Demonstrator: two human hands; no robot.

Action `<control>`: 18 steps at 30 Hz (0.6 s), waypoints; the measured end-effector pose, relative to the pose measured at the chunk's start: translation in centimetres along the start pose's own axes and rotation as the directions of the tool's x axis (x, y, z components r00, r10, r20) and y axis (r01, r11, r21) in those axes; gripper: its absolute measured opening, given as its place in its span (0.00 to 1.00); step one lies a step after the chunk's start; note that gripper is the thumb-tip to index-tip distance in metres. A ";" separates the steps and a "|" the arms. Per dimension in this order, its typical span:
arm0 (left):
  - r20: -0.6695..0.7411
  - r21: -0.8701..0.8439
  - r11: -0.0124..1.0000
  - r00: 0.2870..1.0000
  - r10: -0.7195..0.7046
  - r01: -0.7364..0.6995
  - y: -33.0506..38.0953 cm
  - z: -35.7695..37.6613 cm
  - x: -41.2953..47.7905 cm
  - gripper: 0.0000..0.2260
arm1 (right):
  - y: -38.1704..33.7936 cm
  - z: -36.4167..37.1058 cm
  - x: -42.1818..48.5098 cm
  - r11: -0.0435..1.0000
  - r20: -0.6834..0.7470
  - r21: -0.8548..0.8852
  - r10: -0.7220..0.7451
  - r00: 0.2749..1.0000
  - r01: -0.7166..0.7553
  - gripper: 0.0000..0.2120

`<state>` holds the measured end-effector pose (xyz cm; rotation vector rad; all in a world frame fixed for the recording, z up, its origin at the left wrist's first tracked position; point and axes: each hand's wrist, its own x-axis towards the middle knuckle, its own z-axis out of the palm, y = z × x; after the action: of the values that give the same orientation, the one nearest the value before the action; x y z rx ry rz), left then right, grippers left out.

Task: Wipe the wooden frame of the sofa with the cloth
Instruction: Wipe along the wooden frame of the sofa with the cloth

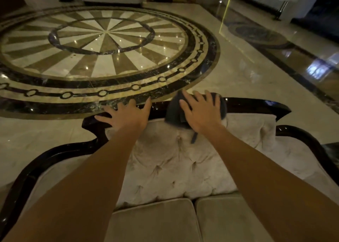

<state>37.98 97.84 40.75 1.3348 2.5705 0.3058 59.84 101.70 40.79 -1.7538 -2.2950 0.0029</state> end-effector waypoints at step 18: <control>0.012 0.060 0.998 0.999 -0.035 0.035 0.0 -0.5 0.2 0.42 | 5.9 -1.2 -0.1 0.999 0.025 0.014 0.038 0.999 -0.038 0.30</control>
<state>37.67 97.97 41.19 1.3056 2.6081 0.2145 65.73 103.04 41.02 -1.7993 -2.2726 0.0481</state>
